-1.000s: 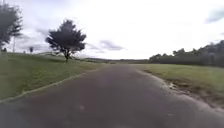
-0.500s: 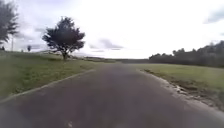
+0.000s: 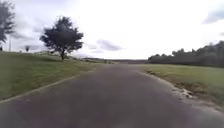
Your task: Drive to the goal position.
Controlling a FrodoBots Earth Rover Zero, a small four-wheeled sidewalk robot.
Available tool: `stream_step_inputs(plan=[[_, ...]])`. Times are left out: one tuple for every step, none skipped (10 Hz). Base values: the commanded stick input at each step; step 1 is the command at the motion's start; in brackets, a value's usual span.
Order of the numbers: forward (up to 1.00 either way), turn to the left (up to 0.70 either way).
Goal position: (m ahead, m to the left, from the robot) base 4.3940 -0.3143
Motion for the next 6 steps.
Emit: stream_step_inputs(plan=[[0.7,0.0],[0.7,0.0],[0.7,0.0],[0.7,0.0],[0.7,0.0],[0.7,0.0]])
